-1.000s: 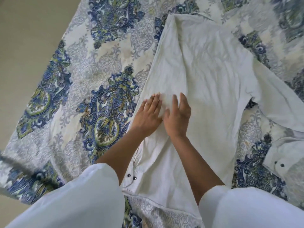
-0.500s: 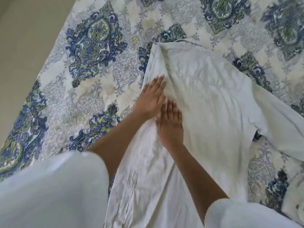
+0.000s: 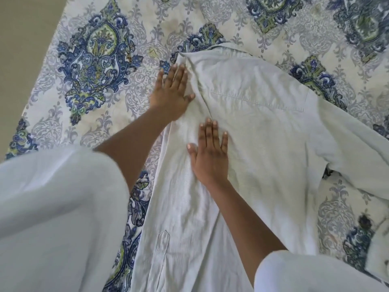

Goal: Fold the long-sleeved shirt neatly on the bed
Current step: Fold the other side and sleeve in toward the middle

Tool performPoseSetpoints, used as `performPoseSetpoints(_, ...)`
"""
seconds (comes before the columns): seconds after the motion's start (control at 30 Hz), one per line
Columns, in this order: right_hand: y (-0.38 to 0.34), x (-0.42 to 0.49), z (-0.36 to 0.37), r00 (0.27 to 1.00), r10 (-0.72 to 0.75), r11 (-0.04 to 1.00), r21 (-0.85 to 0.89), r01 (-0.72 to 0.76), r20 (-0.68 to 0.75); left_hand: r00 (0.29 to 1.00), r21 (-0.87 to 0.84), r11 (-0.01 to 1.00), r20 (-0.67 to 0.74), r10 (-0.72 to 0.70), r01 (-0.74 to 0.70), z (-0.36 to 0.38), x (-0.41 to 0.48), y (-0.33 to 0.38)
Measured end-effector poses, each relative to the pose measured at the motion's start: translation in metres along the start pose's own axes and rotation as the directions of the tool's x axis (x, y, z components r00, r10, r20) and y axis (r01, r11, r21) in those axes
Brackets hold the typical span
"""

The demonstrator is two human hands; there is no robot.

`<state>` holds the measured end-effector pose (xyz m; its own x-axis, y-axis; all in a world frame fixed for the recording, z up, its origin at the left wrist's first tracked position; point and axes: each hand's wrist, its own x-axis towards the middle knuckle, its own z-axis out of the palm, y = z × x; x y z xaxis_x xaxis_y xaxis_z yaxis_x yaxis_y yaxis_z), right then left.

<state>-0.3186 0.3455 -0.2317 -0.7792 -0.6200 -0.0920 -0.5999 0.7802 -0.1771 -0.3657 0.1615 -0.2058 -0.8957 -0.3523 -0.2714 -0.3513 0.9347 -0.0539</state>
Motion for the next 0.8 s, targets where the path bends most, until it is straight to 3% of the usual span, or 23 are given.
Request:
performPoseSetpoints(0.1, -0.004, -0.015, -0.003, 1.0, -0.001, 1.0, -0.013, 0.001, -0.004, 0.985, -0.034, 0.991, -0.115, 0.127, -0.132, 0.001, -0.034, 0.024)
performPoseSetpoints(0.17, -0.003, -0.038, -0.001, 0.999, -0.038, 0.999, 0.002, 0.038, 0.035, 0.971, -0.039, 0.97, -0.031, 0.237, -0.238, 0.011, -0.05, 0.03)
performPoseSetpoints(0.23, 0.003, -0.055, -0.004, 0.994, -0.053, 0.997, 0.054, 0.048, 0.092, 0.982, -0.062, 0.982, 0.046, 0.181, -0.178, 0.013, -0.046, 0.031)
performPoseSetpoints(0.33, 0.016, -0.062, -0.019, 0.989, -0.05, 0.963, 0.27, 0.011, 0.14, 0.989, -0.079, 0.989, 0.067, 0.131, -0.126, 0.005, -0.047, 0.047)
performPoseSetpoints(0.43, 0.042, -0.074, -0.038, 0.993, 0.093, 0.873, 0.473, -0.115, 0.069, 0.951, -0.139, 0.943, 0.024, 0.309, -0.302, -0.006, -0.071, 0.083)
performPoseSetpoints(0.53, 0.08, -0.097, -0.055, 0.953, 0.302, 0.773, 0.588, -0.238, -0.012, 0.921, -0.362, 0.858, -0.006, 0.389, -0.364, -0.011, -0.098, 0.125)
performPoseSetpoints(0.6, 0.107, -0.11, -0.063, 0.914, 0.406, 0.739, 0.598, -0.31, -0.027, 0.94, -0.531, 0.785, -0.068, 0.335, -0.318, -0.013, -0.11, 0.149)
performPoseSetpoints(0.67, 0.136, -0.123, -0.07, 0.839, 0.541, 0.714, 0.558, -0.423, -0.056, 0.953, -0.582, 0.757, -0.141, 0.267, -0.298, -0.017, -0.119, 0.177)
performPoseSetpoints(0.8, 0.188, -0.14, -0.075, 0.604, 0.796, 0.525, 0.452, -0.721, 0.038, 0.933, -0.541, 0.761, -0.193, 0.303, -0.359, -0.026, -0.123, 0.235)
